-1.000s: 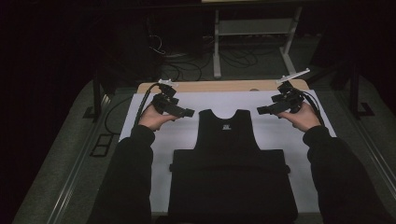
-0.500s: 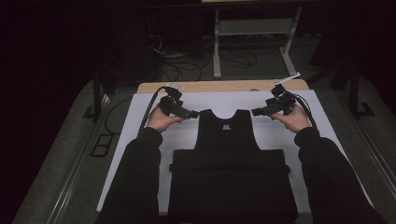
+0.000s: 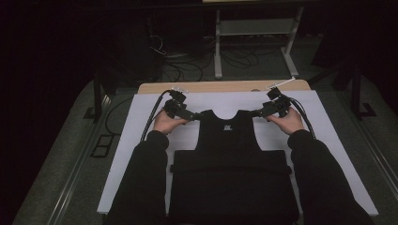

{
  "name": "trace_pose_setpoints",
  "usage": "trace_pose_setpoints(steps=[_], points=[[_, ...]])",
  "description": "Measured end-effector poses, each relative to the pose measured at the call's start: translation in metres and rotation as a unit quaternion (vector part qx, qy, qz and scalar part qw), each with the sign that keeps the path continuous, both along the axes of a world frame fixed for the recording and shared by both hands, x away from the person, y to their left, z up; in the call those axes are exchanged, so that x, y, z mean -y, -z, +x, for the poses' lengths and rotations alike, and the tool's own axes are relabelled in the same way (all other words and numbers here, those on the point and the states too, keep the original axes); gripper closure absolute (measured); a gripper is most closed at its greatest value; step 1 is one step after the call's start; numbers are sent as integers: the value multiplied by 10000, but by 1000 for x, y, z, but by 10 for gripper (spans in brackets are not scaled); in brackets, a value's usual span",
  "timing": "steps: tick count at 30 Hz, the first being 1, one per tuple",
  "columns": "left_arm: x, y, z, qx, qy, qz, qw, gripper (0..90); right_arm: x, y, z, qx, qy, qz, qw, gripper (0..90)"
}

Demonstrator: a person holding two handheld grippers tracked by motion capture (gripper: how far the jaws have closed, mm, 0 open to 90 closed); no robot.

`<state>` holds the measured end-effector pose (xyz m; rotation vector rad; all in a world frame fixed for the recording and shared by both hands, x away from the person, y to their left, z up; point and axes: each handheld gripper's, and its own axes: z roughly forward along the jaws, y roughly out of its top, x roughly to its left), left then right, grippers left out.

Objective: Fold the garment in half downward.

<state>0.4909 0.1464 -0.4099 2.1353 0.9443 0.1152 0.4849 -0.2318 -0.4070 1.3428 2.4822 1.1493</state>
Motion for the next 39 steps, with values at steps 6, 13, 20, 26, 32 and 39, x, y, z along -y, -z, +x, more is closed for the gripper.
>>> trace_pose_setpoints(steps=[6, 13, 20, 26, 32, 39], points=[[9, 11, 1, -116, 75, -52, 9999, 0, -4, 10, 2, -151, -40, 16, 9999, 92], [15, 21, -2, -206, 58, -212, 9995, 16, -11, 19, 0, -195, -88, -26, 9998, 139], [21, 27, -4, -215, -71, -277, 9994, 133, -18, 24, -2, -177, -128, -103, 9997, 250], [28, 30, -7, -79, -145, 167, 9997, 160, -26, 31, -4, -224, -43, -318, 9992, 352], [29, 33, -9, -24, -107, 79, 9999, 284, -30, 36, -6, -203, -71, -358, 9991, 417], [30, 34, -9, -108, -117, 109, 9998, 410, -28, 38, -11, -32, 46, -362, 9993, 499]])
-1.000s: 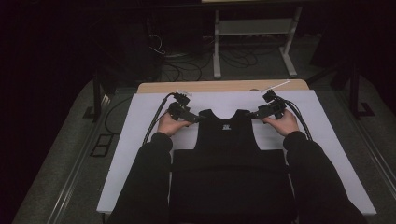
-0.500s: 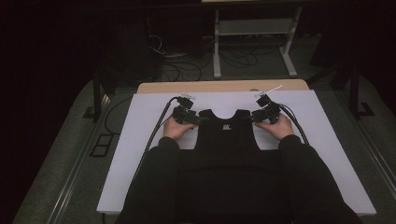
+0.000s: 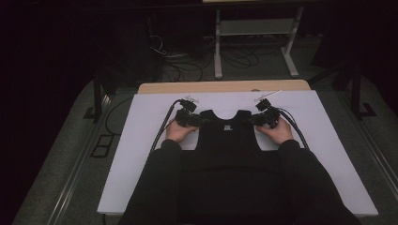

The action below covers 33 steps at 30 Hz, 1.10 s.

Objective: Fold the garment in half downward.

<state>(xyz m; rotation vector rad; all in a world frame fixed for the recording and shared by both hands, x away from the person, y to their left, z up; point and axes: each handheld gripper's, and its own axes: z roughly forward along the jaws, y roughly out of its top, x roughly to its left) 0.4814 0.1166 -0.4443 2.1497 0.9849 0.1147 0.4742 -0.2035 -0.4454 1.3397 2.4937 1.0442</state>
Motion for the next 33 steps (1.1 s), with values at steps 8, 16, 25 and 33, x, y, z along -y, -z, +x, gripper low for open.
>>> trace_pose_setpoints(steps=[8, 16, 25, 33], points=[[8, 2, -4, 78, 86, 98, 9999, 584, -9, 2, -5, 140, -134, 14, 9998, 670], [20, 3, -11, 534, 271, 462, 9971, 725, -12, 3, -6, 35, -192, 101, 9998, 815], [22, 0, -11, 408, 214, 425, 9980, 841, -7, -1, -7, -30, -160, 258, 9995, 830], [15, -12, -15, 248, 105, 158, 9995, 846, 0, -12, -14, 35, -196, 299, 9994, 836]])
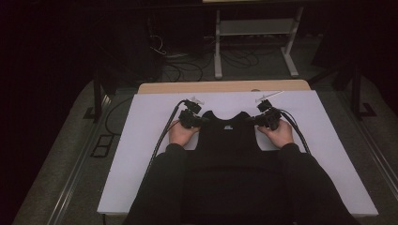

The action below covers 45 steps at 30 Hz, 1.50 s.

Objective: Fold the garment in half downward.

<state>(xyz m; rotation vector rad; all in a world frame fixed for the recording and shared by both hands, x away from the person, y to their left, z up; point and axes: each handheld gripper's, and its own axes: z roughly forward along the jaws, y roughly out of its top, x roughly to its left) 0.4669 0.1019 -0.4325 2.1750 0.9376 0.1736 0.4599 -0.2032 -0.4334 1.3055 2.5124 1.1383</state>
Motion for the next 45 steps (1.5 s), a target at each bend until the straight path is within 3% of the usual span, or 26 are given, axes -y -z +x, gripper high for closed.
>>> trace_pose_setpoints(steps=[5, 8, 17, 23, 29, 45], points=[[-1, -8, -9, 89, -3, -33, 10000, 846, 0, -8, -9, 94, -16, 69, 9999, 837], [-1, -11, -16, 116, -68, -163, 9998, 846, 0, -12, -15, 160, -58, 68, 9998, 836], [-6, -25, -31, 258, 138, -249, 9993, 846, 4, -28, -32, 278, -130, 197, 9993, 836], [-10, -26, -43, 241, 83, -547, 9982, 846, 10, -34, -44, 317, -140, 493, 9982, 836], [-13, -28, -57, 287, 149, -697, 9970, 846, 13, -31, -55, 293, -168, 546, 9979, 835], [-22, -31, -99, 382, 438, -571, 9967, 845, 8, -42, -97, 344, -411, 631, 9966, 835]])
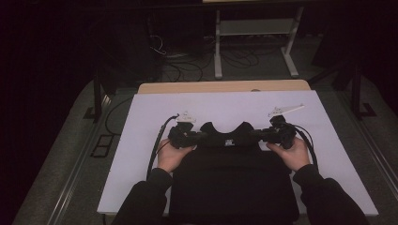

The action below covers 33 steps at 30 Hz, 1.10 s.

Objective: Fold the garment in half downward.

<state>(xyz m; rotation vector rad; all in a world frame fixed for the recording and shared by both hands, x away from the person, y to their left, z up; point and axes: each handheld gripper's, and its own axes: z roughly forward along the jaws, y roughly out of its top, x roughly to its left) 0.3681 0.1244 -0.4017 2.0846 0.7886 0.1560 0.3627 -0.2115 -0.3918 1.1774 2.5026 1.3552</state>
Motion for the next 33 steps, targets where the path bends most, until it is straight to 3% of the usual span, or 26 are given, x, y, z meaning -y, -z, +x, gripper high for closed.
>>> trace_pose_setpoints(steps=[11, 17, 33], points=[[-3, 2, -12, -29, 59, -71, 10000, 844, 4, 4, -10, -83, 0, 15, 10000, 833], [-5, 11, -16, -243, 23, -285, 9993, 842, 6, 5, -15, -134, -25, 40, 9999, 833], [-6, 11, -32, -319, 184, -295, 9989, 842, 1, 15, -35, -290, -223, -87, 9993, 833]])
